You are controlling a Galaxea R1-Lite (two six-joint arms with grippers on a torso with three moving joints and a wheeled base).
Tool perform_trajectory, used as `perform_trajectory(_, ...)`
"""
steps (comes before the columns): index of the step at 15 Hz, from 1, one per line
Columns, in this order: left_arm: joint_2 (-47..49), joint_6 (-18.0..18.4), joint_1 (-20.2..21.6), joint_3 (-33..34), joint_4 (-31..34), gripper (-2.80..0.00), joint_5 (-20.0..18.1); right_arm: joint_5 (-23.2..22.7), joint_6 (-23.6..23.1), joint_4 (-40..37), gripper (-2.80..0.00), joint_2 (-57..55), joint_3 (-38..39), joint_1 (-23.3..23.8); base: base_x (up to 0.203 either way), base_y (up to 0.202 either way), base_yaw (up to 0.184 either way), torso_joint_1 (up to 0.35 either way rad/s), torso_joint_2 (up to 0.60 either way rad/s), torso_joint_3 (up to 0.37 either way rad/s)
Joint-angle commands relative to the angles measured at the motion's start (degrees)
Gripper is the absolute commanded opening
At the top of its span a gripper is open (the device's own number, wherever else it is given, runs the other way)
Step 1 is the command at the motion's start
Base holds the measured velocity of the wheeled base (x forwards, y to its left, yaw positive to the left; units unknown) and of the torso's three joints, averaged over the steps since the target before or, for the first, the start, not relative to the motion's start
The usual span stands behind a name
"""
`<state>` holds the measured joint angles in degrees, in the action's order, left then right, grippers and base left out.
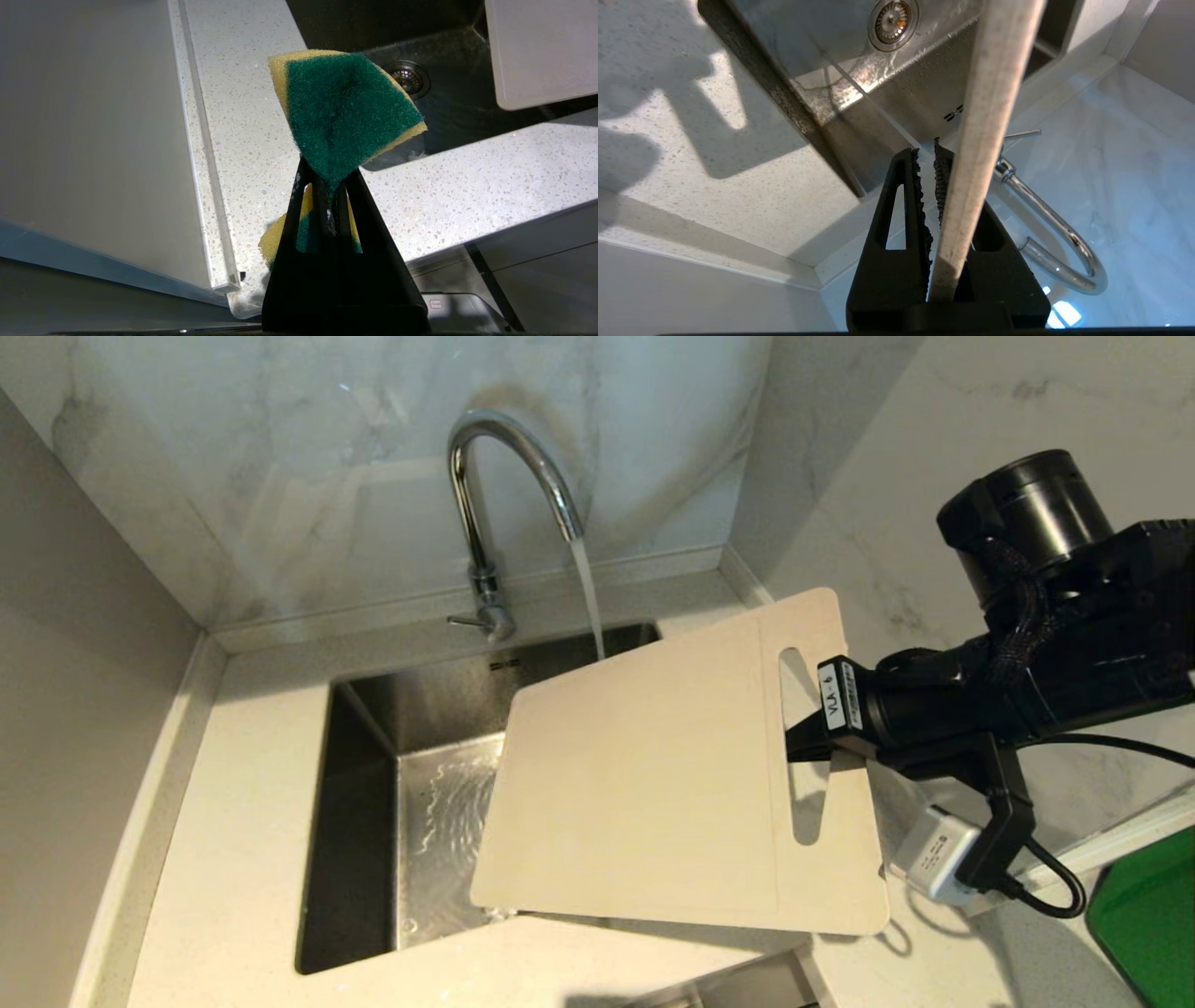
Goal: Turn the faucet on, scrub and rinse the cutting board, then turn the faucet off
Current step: Pick up the cutting board, then scrub the cutting board underwater
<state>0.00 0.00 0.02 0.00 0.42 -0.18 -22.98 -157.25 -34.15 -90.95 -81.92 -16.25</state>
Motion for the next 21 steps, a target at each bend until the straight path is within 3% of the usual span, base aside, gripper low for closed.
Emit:
perform_trajectory(1, 0.0, 0.06, 0.01, 0.18, 0.06, -2.8, 0.01, -0.05, -0.89, -0.13, -2.8, -0.36, -0.17, -0.19, 0.0, 0.0, 0.0, 0.0, 0.0, 0.0)
perform_trajectory(10, 0.0, 0.82, 0.06, -0.49, -0.01, -2.8, 0.22, 0.13, -0.89, -0.13, -2.8, -0.36, 0.27, -1.77, 0.0, 0.0, 0.0, 0.0, 0.0, 0.0)
perform_trajectory(16, 11.04, 0.42, 0.06, -15.14, 0.71, -2.8, -0.28, 0.04, -0.89, -0.13, -2.8, -0.42, 0.5, -2.7, 0.0, 0.0, 0.0, 0.0, 0.0, 0.0)
perform_trajectory(21, 17.52, -0.48, 0.06, -18.94, -2.95, -2.8, -0.52, 0.57, -0.89, -0.04, -2.8, -1.16, 0.44, -4.46, 0.0, 0.0, 0.0, 0.0, 0.0, 0.0)
